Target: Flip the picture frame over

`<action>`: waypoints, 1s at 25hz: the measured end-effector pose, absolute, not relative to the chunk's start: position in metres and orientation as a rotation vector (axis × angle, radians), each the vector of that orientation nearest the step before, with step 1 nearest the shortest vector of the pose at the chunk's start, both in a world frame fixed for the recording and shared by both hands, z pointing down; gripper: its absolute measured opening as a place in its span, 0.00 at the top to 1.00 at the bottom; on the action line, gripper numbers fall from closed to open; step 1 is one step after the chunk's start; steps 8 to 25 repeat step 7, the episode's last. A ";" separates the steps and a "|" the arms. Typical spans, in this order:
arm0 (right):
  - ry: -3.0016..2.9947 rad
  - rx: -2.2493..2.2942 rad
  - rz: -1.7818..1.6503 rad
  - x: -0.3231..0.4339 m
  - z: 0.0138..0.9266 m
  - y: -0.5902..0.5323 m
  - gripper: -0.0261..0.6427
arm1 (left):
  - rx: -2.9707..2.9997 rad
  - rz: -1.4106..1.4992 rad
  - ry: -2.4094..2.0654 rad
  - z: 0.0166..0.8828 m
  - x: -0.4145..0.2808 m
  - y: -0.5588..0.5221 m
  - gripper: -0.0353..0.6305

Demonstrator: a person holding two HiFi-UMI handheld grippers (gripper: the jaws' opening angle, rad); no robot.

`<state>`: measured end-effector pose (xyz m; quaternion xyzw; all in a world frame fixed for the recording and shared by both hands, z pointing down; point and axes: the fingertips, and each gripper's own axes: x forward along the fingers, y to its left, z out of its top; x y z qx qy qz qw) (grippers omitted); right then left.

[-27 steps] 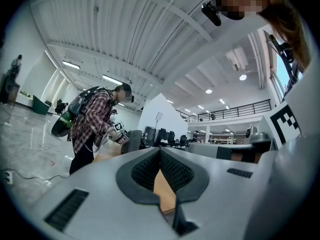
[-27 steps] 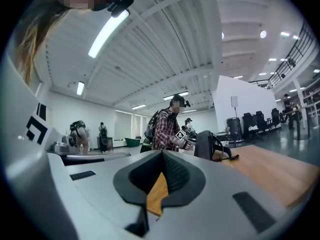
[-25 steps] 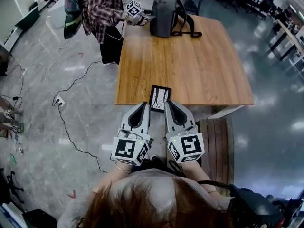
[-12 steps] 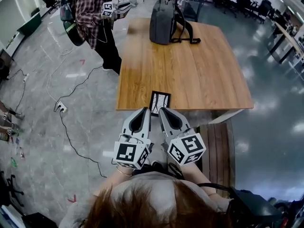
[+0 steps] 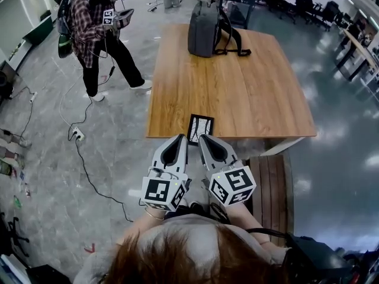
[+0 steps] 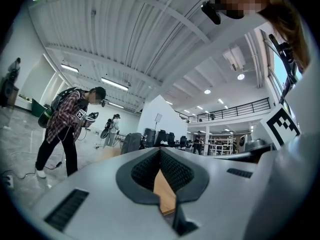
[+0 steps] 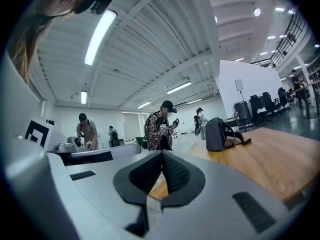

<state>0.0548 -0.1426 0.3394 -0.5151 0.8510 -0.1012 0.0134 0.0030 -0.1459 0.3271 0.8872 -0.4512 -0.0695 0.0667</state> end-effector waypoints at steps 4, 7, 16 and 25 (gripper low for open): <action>2.666 -1.613 -0.295 0.052 0.337 -0.140 0.94 | 2.670 -0.208 -1.359 0.326 0.002 -0.144 0.94; 2.664 -1.614 -0.320 0.052 0.340 -0.134 0.94 | 2.658 -0.198 -1.347 0.329 0.003 -0.138 0.94; 2.664 -1.614 -0.320 0.052 0.340 -0.134 0.94 | 2.658 -0.198 -1.347 0.329 0.003 -0.138 0.94; 2.664 -1.614 -0.320 0.052 0.340 -0.134 0.94 | 2.658 -0.198 -1.347 0.329 0.003 -0.138 0.94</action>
